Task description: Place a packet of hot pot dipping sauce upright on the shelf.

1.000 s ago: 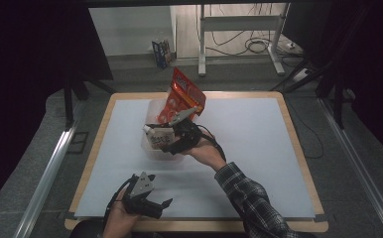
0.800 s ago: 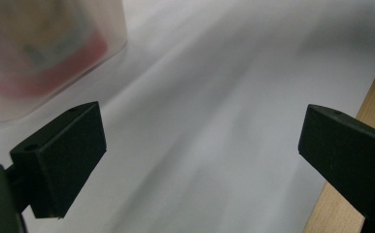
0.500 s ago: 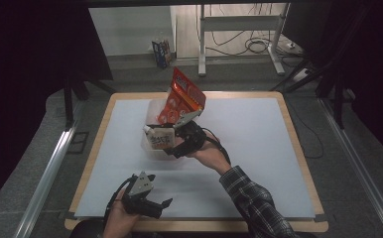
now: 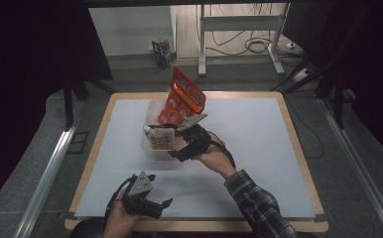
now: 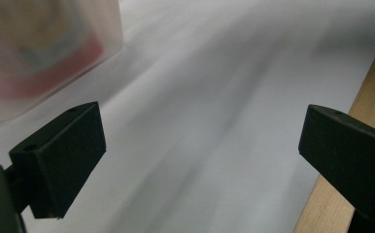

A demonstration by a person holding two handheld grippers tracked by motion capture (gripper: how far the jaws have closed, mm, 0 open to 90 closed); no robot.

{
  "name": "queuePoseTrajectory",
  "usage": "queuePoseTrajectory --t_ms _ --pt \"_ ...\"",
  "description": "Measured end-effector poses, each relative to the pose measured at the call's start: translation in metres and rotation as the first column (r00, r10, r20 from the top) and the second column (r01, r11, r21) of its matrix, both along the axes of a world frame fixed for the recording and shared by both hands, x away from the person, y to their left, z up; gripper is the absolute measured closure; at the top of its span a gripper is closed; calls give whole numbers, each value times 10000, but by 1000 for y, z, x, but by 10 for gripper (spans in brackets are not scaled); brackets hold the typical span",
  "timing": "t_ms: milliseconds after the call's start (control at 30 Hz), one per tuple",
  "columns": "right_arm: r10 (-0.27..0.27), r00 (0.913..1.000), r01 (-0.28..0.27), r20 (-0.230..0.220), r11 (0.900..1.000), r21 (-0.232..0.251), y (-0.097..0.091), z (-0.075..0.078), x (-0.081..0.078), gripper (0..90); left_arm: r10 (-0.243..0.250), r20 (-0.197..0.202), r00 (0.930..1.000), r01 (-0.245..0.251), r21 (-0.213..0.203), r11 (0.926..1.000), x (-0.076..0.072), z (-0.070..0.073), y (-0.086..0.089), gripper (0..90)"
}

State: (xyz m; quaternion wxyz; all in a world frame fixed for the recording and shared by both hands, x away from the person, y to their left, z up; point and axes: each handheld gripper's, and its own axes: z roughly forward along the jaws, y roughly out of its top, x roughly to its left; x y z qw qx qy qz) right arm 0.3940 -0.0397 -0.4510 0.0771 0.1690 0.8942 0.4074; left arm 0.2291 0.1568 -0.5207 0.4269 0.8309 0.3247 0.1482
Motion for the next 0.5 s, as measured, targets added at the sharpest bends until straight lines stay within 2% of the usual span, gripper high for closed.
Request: queuePoseTrajectory --t_ms 233,500 --pt "-167 9999 168 -22 9997 164 -7 -1 -3 96 -17 41 10000 17 28 10000 0 0 0 28" --pt "-338 9994 337 50 9994 80 -14 -7 -10 61 -28 172 9998 27 72 10000 0 0 -1 24"
